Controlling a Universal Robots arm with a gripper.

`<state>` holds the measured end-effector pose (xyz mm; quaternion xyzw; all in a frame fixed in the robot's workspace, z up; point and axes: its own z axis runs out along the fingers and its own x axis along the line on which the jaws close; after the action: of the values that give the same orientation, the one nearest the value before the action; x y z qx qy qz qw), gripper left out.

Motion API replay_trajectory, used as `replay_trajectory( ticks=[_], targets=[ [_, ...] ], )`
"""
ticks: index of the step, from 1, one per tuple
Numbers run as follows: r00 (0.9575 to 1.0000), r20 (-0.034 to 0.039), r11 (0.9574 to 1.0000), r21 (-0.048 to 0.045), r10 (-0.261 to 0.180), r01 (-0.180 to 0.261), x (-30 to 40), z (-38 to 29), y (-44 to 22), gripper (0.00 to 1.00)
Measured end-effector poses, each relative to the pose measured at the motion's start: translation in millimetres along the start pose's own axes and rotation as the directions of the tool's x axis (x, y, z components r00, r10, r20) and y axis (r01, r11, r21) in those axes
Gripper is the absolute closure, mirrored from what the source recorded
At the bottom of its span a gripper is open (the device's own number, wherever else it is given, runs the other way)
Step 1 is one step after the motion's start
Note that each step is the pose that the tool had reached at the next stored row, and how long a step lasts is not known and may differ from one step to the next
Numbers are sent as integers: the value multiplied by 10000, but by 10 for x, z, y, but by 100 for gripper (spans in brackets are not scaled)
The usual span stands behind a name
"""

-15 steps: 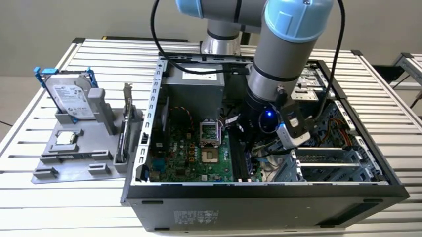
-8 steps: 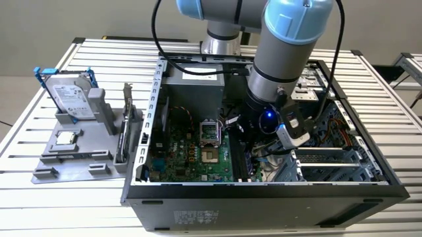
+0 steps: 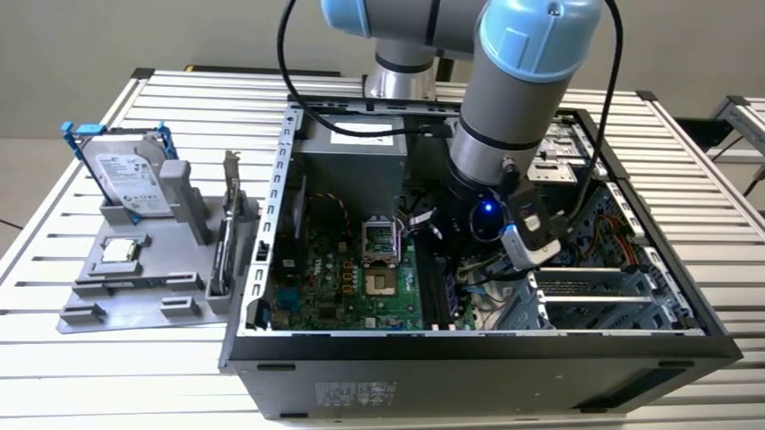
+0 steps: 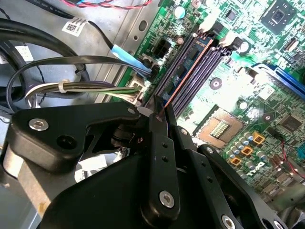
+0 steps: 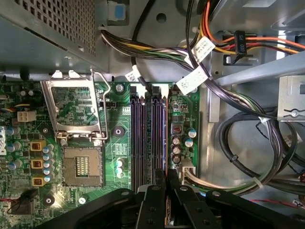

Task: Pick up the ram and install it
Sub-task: 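Insert the ram into the slot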

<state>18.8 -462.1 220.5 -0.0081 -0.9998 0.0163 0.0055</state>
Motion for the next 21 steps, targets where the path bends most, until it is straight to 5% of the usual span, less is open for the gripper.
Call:
replay_trajectory(
  ticks=[21],
  targets=[
    [10000, 0, 10000, 2, 1, -1, -4, 8, -30, 100]
  ],
)
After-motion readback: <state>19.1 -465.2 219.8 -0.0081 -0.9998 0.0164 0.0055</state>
